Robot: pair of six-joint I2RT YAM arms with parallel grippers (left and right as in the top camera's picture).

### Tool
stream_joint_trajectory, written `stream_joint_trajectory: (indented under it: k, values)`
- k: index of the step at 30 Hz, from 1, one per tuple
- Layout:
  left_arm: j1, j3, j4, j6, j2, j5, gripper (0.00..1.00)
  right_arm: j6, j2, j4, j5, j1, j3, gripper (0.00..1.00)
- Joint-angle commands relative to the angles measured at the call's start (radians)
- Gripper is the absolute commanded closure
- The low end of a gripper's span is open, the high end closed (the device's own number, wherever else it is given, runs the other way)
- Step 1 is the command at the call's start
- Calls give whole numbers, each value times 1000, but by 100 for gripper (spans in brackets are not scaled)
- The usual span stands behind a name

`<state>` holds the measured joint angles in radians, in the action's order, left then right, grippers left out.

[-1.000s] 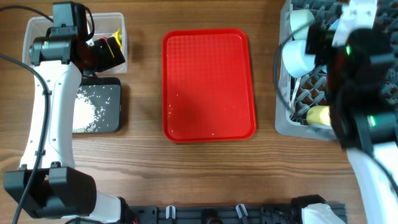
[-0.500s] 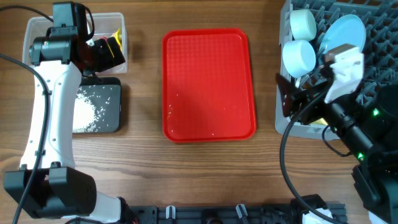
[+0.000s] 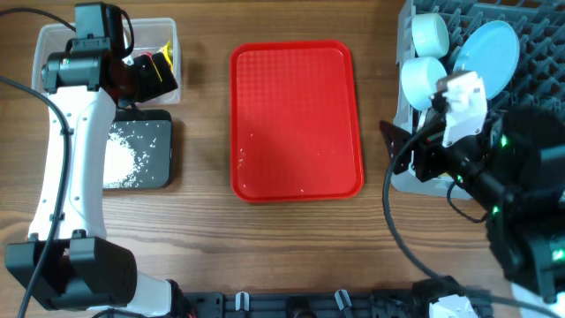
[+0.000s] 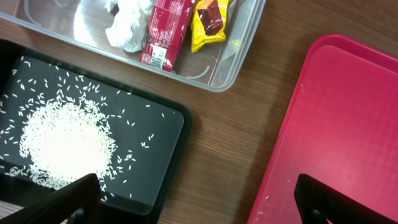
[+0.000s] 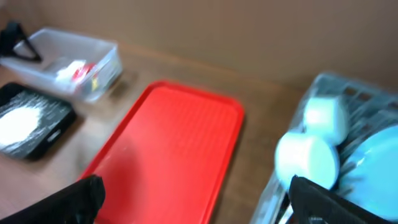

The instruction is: Sort waste into correct bins and load items into the dishwasher rack

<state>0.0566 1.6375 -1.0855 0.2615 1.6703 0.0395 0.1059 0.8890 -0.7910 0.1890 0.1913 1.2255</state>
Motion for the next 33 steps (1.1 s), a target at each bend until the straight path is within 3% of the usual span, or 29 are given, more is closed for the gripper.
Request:
stream_joint_trajectory:
  k: [1, 9, 18, 23, 33]
  values:
    - [5, -1, 0, 8, 6, -4, 0, 150, -156, 131, -61, 3, -195, 0]
    - [5, -1, 0, 8, 6, -4, 0, 163, -563, 488, 29, -63, -711, 0]
    - [5, -1, 0, 9, 6, -4, 0, -136, -817, 792, 20, -63, -1117, 0]
    - [4, -1, 0, 8, 6, -4, 0, -131, -886, 824, -21, -64, -1218, 0]
    - [5, -1, 0, 8, 6, -4, 0, -134, -886, 804, -40, -64, -1220, 0]
